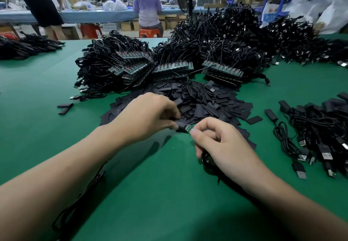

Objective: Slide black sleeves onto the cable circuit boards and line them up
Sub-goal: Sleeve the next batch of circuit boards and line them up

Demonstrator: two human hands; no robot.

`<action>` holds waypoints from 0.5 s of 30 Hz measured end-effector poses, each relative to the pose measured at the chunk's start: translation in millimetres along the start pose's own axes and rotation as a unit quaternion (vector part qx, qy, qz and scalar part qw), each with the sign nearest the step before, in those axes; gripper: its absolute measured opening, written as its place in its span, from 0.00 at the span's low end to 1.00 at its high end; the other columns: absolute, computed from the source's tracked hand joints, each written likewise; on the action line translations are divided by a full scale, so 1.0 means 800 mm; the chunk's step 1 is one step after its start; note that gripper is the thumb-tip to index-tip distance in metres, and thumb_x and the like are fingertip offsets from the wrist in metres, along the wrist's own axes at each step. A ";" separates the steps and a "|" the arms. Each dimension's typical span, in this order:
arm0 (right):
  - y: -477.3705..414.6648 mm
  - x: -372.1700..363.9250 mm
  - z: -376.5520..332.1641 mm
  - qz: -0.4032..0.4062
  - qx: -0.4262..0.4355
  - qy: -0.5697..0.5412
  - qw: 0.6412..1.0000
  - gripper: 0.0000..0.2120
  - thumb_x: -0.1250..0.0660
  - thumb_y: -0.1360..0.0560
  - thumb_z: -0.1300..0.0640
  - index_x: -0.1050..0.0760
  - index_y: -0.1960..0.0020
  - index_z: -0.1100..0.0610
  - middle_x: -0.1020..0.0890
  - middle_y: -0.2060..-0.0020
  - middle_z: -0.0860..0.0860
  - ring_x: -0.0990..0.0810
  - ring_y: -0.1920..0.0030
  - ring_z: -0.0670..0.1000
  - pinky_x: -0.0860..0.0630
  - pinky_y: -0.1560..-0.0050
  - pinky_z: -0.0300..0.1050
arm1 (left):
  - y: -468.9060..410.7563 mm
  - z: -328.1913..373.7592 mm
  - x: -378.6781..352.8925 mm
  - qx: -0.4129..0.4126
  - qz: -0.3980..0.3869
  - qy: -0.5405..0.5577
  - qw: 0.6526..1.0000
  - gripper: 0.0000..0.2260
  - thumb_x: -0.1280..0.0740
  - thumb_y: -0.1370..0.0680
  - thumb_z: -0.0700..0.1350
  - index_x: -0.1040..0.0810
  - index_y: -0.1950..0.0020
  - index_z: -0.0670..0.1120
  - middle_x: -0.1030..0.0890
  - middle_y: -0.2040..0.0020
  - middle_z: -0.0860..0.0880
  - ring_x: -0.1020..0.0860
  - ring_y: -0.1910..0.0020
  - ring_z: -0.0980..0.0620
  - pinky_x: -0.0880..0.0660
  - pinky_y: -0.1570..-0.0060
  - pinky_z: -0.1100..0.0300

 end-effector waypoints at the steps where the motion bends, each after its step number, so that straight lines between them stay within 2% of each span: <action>1: 0.000 0.000 0.001 -0.003 -0.003 -0.012 1.000 0.08 0.35 0.18 0.50 0.25 0.55 0.52 0.16 0.68 0.50 0.29 0.71 0.51 0.29 0.65 0.49 | 0.013 -0.003 0.009 0.012 0.023 0.031 0.999 0.11 0.21 0.29 0.53 0.14 0.50 0.52 0.16 0.58 0.58 0.21 0.60 0.61 0.22 0.54 0.61; 4: 0.001 -0.004 0.001 -0.013 0.003 -0.025 1.000 0.07 0.35 0.18 0.53 0.24 0.55 0.49 0.16 0.67 0.50 0.29 0.72 0.49 0.30 0.66 0.44 | 0.056 -0.009 0.031 0.050 0.082 0.150 0.984 0.13 0.22 0.31 0.53 0.13 0.49 0.53 0.16 0.59 0.58 0.19 0.59 0.59 0.26 0.60 0.70; 7: 0.003 -0.012 -0.005 -0.041 0.016 -0.042 0.998 0.05 0.35 0.19 0.50 0.24 0.54 0.46 0.15 0.66 0.51 0.28 0.73 0.47 0.29 0.65 0.44 | 0.089 -0.007 0.036 0.063 0.095 0.203 0.972 0.14 0.25 0.32 0.56 0.12 0.48 0.55 0.15 0.58 0.58 0.18 0.56 0.58 0.25 0.61 0.69; 10: 0.007 -0.022 -0.012 -0.073 0.029 -0.042 0.996 0.04 0.36 0.21 0.46 0.24 0.52 0.43 0.15 0.66 0.51 0.27 0.71 0.45 0.29 0.61 0.46 | 0.109 -0.005 0.036 0.060 0.103 0.217 0.969 0.11 0.25 0.31 0.54 0.12 0.50 0.57 0.15 0.57 0.58 0.17 0.57 0.57 0.24 0.61 0.67; 15: 0.009 -0.034 -0.015 -0.104 0.030 -0.031 0.994 0.03 0.35 0.21 0.47 0.24 0.51 0.44 0.15 0.67 0.52 0.25 0.70 0.46 0.29 0.60 0.44 | 0.117 -0.002 0.034 0.040 0.114 0.194 0.973 0.08 0.24 0.29 0.52 0.12 0.50 0.57 0.16 0.57 0.59 0.17 0.57 0.58 0.23 0.61 0.64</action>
Point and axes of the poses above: each hand's wrist, its own y-axis away from the middle knuckle, its own x-axis out of the back of the hand, z = x × y, the point moved 9 cm from there along -y, towards the middle knuckle
